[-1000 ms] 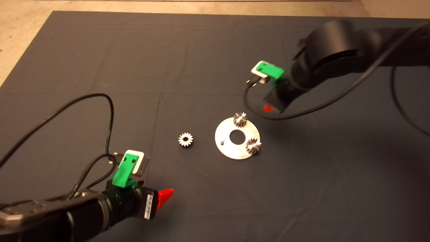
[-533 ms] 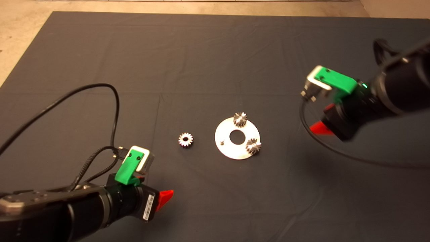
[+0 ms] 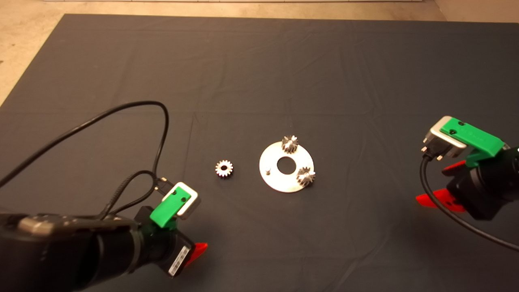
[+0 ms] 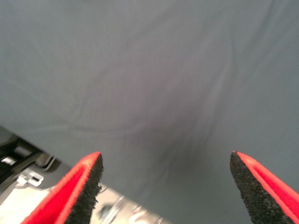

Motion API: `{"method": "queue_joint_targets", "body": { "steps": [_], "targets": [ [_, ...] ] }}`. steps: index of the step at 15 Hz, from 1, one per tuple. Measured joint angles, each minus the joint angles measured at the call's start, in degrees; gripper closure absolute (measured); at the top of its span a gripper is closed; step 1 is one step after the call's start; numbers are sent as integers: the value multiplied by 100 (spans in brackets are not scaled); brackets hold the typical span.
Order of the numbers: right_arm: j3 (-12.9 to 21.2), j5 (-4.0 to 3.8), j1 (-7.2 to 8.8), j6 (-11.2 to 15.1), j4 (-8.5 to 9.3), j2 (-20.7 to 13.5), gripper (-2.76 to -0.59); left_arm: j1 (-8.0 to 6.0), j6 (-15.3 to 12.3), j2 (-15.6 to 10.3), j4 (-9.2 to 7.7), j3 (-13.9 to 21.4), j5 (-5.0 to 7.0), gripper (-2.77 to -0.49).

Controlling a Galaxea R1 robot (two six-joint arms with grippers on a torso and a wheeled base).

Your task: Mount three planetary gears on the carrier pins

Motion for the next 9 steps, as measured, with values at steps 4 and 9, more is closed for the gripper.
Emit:
{"method": "queue_joint_targets", "body": {
  "steps": [4,9],
  "targets": [
    [11,0,-389,22,34,-225,-202,-142,893,516,-581,-761,-5,-206],
    [16,0,-833,40,35,-292,-202,-323,1372,913,-1077,-1431,-5,-206]
  ]
}}
